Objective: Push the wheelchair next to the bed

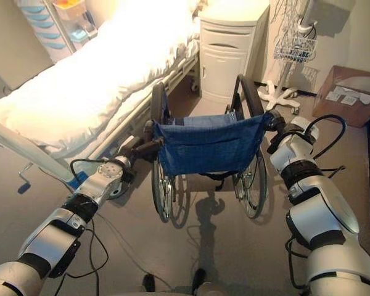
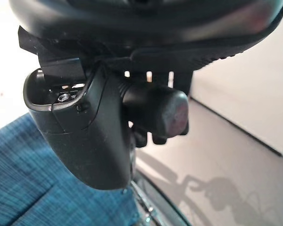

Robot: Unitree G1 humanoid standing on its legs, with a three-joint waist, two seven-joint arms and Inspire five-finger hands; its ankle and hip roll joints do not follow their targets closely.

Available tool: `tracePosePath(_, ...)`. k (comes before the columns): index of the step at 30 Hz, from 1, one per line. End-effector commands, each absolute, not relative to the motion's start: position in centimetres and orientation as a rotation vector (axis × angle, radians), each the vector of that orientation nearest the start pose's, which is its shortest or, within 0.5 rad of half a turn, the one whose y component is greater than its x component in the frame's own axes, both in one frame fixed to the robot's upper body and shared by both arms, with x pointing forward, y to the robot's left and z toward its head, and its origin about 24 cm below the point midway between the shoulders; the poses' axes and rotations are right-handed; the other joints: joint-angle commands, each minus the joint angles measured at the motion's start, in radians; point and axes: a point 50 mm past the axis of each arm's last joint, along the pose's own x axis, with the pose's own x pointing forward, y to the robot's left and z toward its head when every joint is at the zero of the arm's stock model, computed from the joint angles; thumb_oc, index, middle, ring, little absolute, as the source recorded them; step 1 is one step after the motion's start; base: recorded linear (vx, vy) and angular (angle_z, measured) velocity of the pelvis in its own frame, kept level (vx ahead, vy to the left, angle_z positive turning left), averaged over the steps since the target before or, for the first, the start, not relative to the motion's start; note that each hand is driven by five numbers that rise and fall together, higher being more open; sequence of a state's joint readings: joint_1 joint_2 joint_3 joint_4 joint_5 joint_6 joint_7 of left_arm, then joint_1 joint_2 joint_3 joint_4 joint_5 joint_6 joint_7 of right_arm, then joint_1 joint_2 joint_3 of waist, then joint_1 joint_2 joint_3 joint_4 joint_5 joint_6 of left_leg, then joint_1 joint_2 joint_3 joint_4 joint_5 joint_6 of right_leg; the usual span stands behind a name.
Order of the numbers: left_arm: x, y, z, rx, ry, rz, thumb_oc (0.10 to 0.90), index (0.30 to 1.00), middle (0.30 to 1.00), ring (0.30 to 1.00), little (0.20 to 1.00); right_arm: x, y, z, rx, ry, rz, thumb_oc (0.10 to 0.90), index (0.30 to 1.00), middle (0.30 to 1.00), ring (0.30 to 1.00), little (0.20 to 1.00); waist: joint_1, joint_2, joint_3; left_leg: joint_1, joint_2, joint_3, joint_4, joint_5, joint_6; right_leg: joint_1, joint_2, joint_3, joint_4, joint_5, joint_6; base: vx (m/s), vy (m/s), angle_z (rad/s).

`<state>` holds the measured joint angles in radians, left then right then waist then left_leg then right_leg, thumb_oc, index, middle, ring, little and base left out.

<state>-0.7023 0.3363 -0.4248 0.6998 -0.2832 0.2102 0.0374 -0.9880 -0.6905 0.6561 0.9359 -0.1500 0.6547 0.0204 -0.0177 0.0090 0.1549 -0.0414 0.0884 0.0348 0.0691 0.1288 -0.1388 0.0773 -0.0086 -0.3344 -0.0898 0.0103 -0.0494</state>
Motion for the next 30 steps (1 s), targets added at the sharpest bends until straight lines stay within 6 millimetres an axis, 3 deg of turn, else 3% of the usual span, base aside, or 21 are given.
tracePosePath(1,36.0,13.3,5.0,0.462,0.332,-0.24,0.4,0.3,0.3,0.3,0.3,40.3,-14.4,14.2,-1.188,0.308,0.171,0.4,0.3,0.3,0.3,0.3,0.098,-0.037,0.106,-0.032,-0.086,-0.025,-0.068,0.069,0.038,0.038,-0.002,0.151,0.051,0.048,0.081,0.36,0.042,-0.41)
tracePosePath(6,35.4,14.2,4.2,0.46,0.363,-0.227,0.4,0.3,0.3,0.3,0.3,40.0,-13.9,13.6,-1.141,0.34,0.224,0.4,0.3,0.3,0.3,0.3,0.141,-0.024,0.099,-0.079,-0.114,-0.042,-0.116,0.126,0.055,0.104,0.039,0.202,0.086,-0.005,0.066,0.32,0.088,-0.55)
tracePosePath(10,35.2,15.3,4.1,0.459,0.382,-0.205,0.4,0.3,0.3,0.3,0.3,39.7,-14.1,12.8,-1.101,0.391,0.25,0.4,0.3,0.3,0.3,0.3,0.162,-0.02,0.087,-0.109,-0.101,-0.05,-0.131,0.146,0.062,0.144,0.052,0.233,0.121,-0.051,0.062,0.37,0.21,-0.62)
tracePosePath(15,35.1,16.5,4.2,0.459,0.393,-0.182,0.4,0.3,0.3,0.3,0.3,39.5,-14.6,12.2,-1.101,0.409,0.285,0.4,0.3,0.3,0.3,0.3,0.181,-0.023,0.073,-0.14,-0.085,-0.072,-0.137,0.134,0.067,0.191,0.041,0.288,0.152,-0.11,0.065,0.37,0.336,-0.09)
tracePosePath(17,35.4,16.3,4.4,0.437,0.394,-0.17,0.4,0.3,0.3,0.3,0.3,39.4,-14.6,12.0,-1.104,0.396,0.278,0.4,0.3,0.3,0.3,0.3,0.184,-0.036,0.07,-0.15,-0.105,-0.036,-0.074,0.081,0.094,0.21,0.009,0.287,0.177,-0.111,0.083,0.38,0.352,-0.3)
tracePosePath(18,35.5,16.3,4.5,0.441,0.391,-0.173,0.4,0.3,0.3,0.3,0.3,39.4,-14.7,11.9,-1.106,0.393,0.278,0.4,0.3,0.3,0.3,0.3,0.187,-0.039,0.07,-0.161,-0.112,-0.033,-0.052,0.072,0.098,0.212,0.003,0.284,0.179,-0.108,0.087,0.37,0.345,-0.16)
tracePosePath(19,36.3,16.7,5.7,0.462,0.356,-0.154,0.4,0.3,0.3,0.3,0.3,39.7,-14.3,12.2,-1.103,0.329,0.246,0.4,0.3,0.3,0.3,0.3,0.206,-0.071,0.081,-0.161,-0.147,-0.043,-0.029,0.043,0.128,0.186,-0.048,0.261,0.198,-0.039,0.135,0.28,0.301,-0.08)
tracePosePath(25,39.3,16.6,11.0,0.475,0.205,-0.079,0.4,0.3,0.3,0.3,0.3,41.7,-12.8,17.2,-1.106,0.114,0.152,0.4,0.3,0.3,0.3,0.3,0.204,-0.075,0.135,-0.181,-0.181,-0.084,-0.064,0.031,0.16,0.032,-0.111,0.257,0.174,0.075,0.186,0.1,0.2,-0.09)
tracePosePath(30,40.0,17.0,13.1,0.475,0.143,-0.039,0.4,0.3,0.3,0.3,0.3,42.1,-12.3,19.4,-1.098,0.049,0.116,0.4,0.3,0.3,0.3,0.3,0.21,-0.082,0.151,-0.2,-0.188,-0.084,-0.086,0.032,0.169,0.01,-0.128,0.274,0.163,0.126,0.196,0.11,0.084,-0.2)
